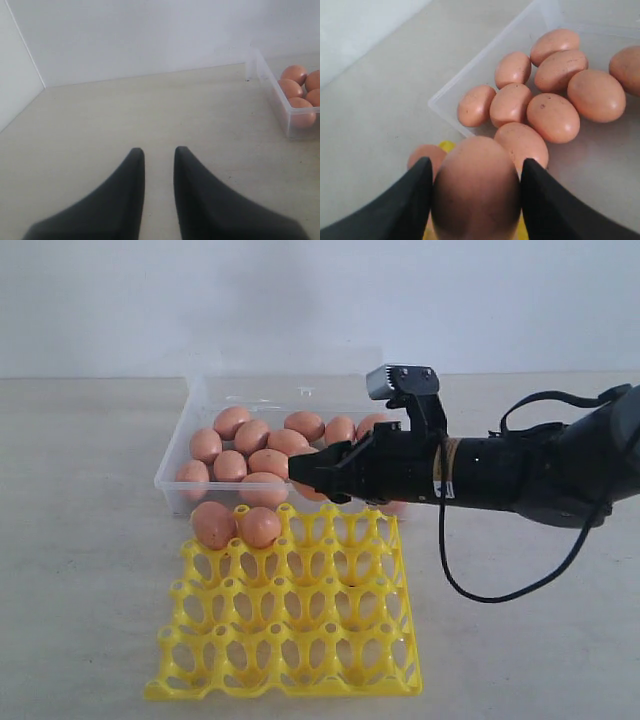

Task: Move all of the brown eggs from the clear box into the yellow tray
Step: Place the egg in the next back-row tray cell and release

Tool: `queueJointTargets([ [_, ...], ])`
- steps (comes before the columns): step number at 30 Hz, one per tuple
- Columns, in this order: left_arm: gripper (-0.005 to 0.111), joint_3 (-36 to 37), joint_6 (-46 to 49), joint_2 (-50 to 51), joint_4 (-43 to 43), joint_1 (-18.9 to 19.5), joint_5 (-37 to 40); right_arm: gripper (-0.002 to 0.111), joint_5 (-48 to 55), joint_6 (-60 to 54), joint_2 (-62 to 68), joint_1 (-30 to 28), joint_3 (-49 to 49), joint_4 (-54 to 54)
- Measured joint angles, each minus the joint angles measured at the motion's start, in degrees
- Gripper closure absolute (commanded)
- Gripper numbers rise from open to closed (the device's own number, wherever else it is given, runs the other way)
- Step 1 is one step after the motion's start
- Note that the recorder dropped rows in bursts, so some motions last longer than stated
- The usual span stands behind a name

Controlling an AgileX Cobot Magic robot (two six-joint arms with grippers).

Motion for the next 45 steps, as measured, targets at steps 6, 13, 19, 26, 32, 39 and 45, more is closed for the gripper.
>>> queueJointTargets([
  [6,0.085,0.0,0.0,0.0,0.0,0.0,0.0,0.109,4.12,0.24,2.0,2.67,-2.16,-1.59],
  [13,0.085,0.0,0.0,0.0,0.0,0.0,0.0,0.109,6.09,0.24,2.19,2.67,-2.25,-3.01],
  [19,0.085,0.0,0.0,0.0,0.0,0.0,0.0,0.109,6.88,0.24,3.59,2.67,-2.25,-3.78],
  [26,0.085,0.0,0.0,0.0,0.0,0.0,0.0,0.105,7.0,-0.14,4.18,2.67,-2.25,-3.78],
  [32,0.085,0.0,0.0,0.0,0.0,0.0,0.0,0.074,6.8,-0.14,4.27,2.67,-2.25,-3.78],
  [39,0.085,0.0,0.0,0.0,0.0,0.0,0.0,0.055,4.82,-0.14,4.5,2.67,-2.25,-3.87],
  [45,0.085,0.0,0.0,0.0,0.0,0.0,0.0,0.055,4.08,-0.03,4.5,2.67,-2.25,-3.87],
])
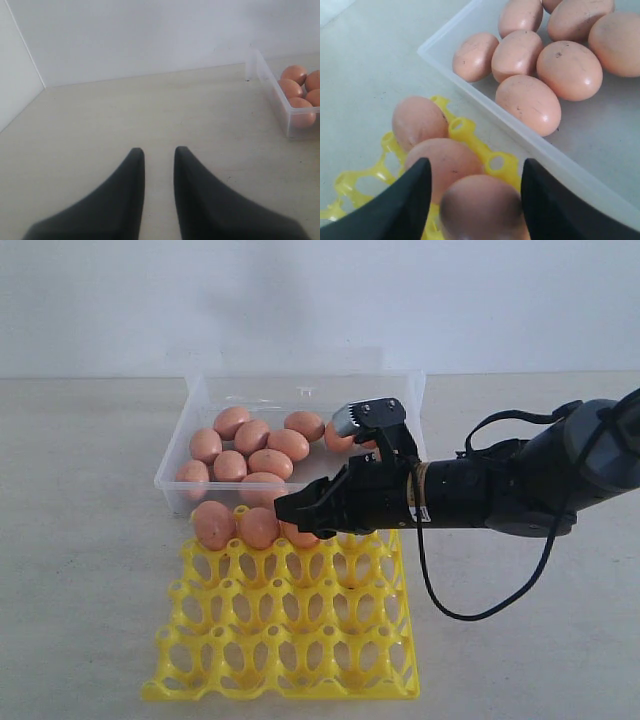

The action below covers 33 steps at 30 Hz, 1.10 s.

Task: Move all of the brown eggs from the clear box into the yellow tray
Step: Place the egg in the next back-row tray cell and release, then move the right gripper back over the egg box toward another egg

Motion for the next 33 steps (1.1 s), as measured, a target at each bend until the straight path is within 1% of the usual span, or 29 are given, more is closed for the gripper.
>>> queueJointTargets([
  [8,0.085,0.0,0.0,0.0,0.0,0.0,0.0,0.055,-0.43,0.0,0.0,0.0,0.0,0.67],
  [11,0.085,0.0,0.0,0.0,0.0,0.0,0.0,0.055,-2.31,0.0,0.0,0.0,0.0,2.42],
  [16,0.085,0.0,0.0,0.0,0.0,0.0,0.0,0.056,-5.12,-1.01,-1.6,0.0,0.0,8.32],
  [19,0.085,0.0,0.0,0.0,0.0,0.0,0.0,0.057,-5.5,-4.5,-4.82,0.0,0.0,15.05],
  [20,0.085,0.0,0.0,0.0,0.0,0.0,0.0,0.06,-5.66,-6.38,-6.58,0.0,0.0,17.96],
  [21,0.085,0.0,0.0,0.0,0.0,0.0,0.0,0.065,-5.79,-7.55,-7.81,0.0,0.0,19.61],
  [23,0.085,0.0,0.0,0.0,0.0,0.0,0.0,0.079,-5.67,-10.62,-11.09,0.0,0.0,22.17],
  [25,0.085,0.0,0.0,0.0,0.0,0.0,0.0,0.096,-4.23,-13.59,-14.43,0.0,0.0,22.46],
  [27,0.085,0.0,0.0,0.0,0.0,0.0,0.0,0.108,-1.98,-17.11,-17.32,0.0,0.0,21.33],
  [30,0.085,0.0,0.0,0.0,0.0,0.0,0.0,0.108,3.45,-22.81,-21.37,0.0,0.0,18.82],
  [33,0.085,0.0,0.0,0.0,0.0,0.0,0.0,0.108,12.08,-30.57,-24.28,0.0,0.0,17.97],
])
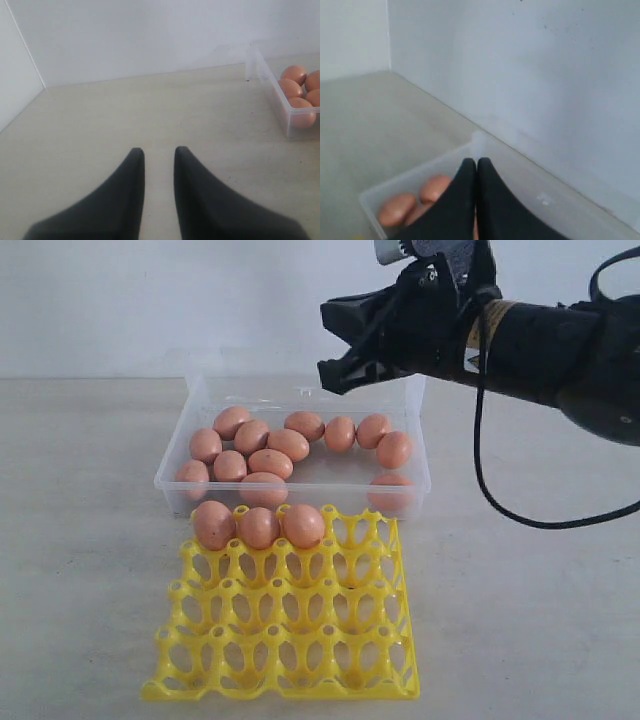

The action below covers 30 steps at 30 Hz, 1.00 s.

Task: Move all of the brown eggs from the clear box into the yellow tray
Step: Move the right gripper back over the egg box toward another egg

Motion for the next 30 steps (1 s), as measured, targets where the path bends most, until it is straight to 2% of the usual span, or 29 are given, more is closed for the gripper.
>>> queueJointTargets([
  [5,0.085,0.0,0.0,0.0,0.0,0.0,0.0,0.108,14.2,-13.48,1.14,0.0,-0.61,0.11],
  [12,0.085,0.0,0.0,0.0,0.0,0.0,0.0,0.108,39.58,-9.83,10.46,0.0,-12.13,13.64],
  [20,0.085,0.0,0.0,0.0,0.0,0.0,0.0,0.108,49.46,-13.95,11.52,0.0,-18.98,20.59],
  [27,0.085,0.0,0.0,0.0,0.0,0.0,0.0,0.108,75.07,-29.58,11.74,0.0,-21.79,29.45],
  [30,0.085,0.0,0.0,0.0,0.0,0.0,0.0,0.108,79.85,-35.85,11.74,0.0,-22.49,33.82],
])
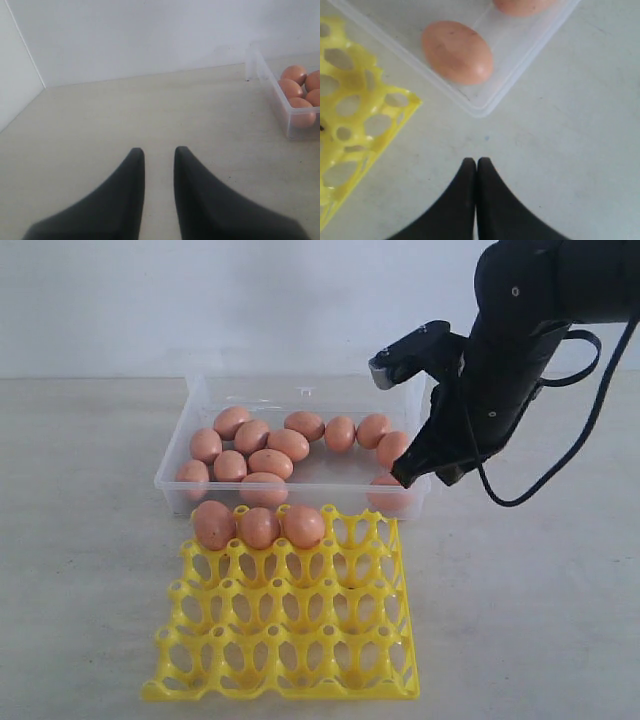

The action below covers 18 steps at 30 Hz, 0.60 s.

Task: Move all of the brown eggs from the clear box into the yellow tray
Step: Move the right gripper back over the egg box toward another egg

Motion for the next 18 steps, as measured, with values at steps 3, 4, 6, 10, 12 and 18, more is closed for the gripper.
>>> queueJointTargets([
  [3,0.085,0.0,0.0,0.0,0.0,0.0,0.0,0.108,-3.01,-2.08,1.1,0.0,-1.53,4.19],
  [4,0.085,0.0,0.0,0.0,0.0,0.0,0.0,0.108,-4.67,-2.58,1.95,0.0,-2.48,5.46],
  [6,0.085,0.0,0.0,0.0,0.0,0.0,0.0,0.108,-6.9,-3.14,4.25,0.0,-5.07,7.0],
  [10,0.085,0.0,0.0,0.0,0.0,0.0,0.0,0.108,-8.85,-7.68,11.06,0.0,-13.3,7.47],
  [12,0.085,0.0,0.0,0.0,0.0,0.0,0.0,0.108,-9.59,-11.56,14.69,0.0,-17.86,7.62],
  [18,0.085,0.0,0.0,0.0,0.0,0.0,0.0,0.108,-14.99,-13.06,21.94,0.0,-26.45,7.62],
])
